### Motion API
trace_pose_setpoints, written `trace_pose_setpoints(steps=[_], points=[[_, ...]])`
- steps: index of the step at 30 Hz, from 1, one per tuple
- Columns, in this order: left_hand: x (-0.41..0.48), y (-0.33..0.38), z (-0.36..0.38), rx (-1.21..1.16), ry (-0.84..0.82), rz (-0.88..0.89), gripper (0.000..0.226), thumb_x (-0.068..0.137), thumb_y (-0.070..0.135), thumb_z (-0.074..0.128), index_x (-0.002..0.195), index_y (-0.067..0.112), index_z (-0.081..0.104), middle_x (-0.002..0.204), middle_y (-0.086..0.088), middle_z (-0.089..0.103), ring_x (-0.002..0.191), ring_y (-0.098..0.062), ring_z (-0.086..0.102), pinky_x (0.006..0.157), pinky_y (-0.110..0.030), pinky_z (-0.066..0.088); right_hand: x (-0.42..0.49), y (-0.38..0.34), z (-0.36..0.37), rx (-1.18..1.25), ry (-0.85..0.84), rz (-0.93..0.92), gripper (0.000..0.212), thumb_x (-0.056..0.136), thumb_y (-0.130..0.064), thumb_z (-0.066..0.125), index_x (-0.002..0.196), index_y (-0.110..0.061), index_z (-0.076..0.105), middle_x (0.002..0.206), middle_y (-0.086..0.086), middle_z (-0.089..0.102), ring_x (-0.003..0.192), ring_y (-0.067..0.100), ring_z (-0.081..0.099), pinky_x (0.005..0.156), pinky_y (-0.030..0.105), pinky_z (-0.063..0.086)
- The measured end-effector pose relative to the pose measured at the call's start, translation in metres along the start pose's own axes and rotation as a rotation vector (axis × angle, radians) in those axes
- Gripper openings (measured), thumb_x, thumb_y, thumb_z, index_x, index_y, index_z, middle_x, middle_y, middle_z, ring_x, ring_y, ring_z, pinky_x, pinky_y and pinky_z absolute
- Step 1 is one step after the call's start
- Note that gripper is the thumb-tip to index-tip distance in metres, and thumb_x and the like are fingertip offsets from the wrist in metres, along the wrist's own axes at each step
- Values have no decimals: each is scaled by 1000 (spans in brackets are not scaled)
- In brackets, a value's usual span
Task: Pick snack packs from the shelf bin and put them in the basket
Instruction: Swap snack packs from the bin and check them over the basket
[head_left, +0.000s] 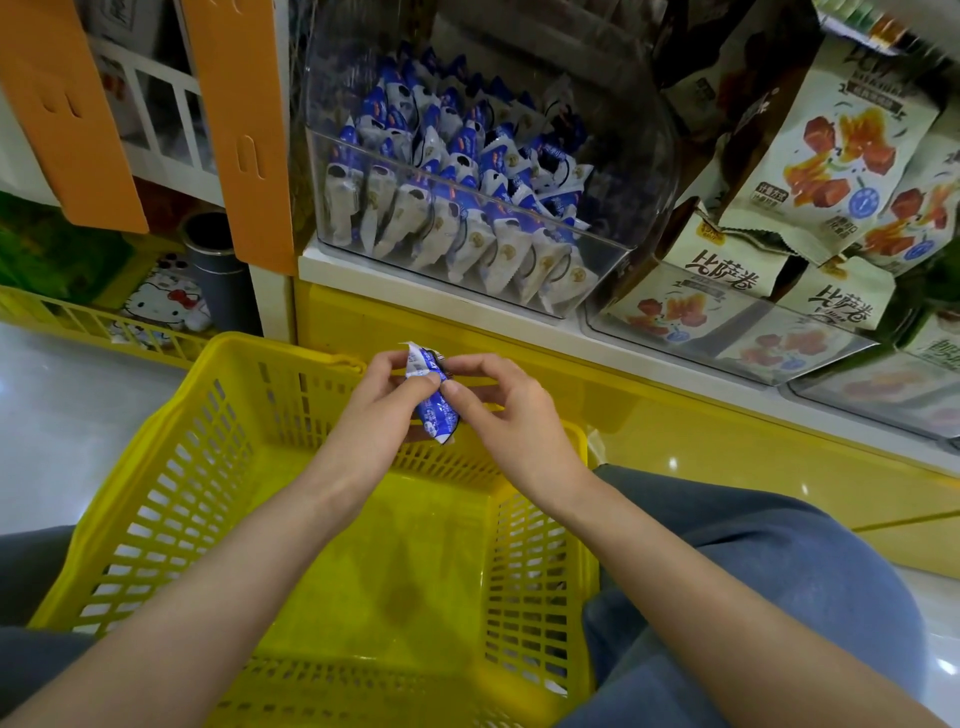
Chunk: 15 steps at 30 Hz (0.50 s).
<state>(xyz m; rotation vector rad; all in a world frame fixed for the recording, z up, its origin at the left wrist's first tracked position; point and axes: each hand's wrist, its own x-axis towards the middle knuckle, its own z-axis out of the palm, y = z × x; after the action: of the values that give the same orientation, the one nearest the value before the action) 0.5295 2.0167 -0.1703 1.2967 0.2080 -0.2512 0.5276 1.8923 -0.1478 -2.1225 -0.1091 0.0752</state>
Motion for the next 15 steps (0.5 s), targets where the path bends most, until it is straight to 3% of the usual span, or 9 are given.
trace_pose_setpoints(steps=[5,8,11,15], points=[[-2,-1,0,98,26,63,36,89,25,55,122,14,46,107,-7,62,91,-15,63,79,-33,53,-3,1,1,-99,7,-92,20,91,-17,58,109,-15,64,103,-5,60,81,-3,59,67,5,43],[-2,-2,0,161,47,107,30,92,23,52,119,13,45,100,-4,64,83,-13,63,78,-31,51,-1,1,1,-54,23,-50,17,91,-13,57,105,-15,66,99,-7,65,83,5,64,73,14,51],[-1,-5,0,264,36,171,18,94,16,49,111,13,43,87,5,61,70,-1,58,61,-11,46,0,2,1,-47,31,-15,20,90,-7,54,108,-12,63,97,-9,63,84,12,66,78,24,55],[0,-9,0,394,41,207,15,92,9,51,104,11,41,76,6,54,53,5,51,46,-8,38,-3,6,5,-146,30,-70,27,91,-3,50,116,-9,58,107,-2,63,91,10,62,81,18,51]])
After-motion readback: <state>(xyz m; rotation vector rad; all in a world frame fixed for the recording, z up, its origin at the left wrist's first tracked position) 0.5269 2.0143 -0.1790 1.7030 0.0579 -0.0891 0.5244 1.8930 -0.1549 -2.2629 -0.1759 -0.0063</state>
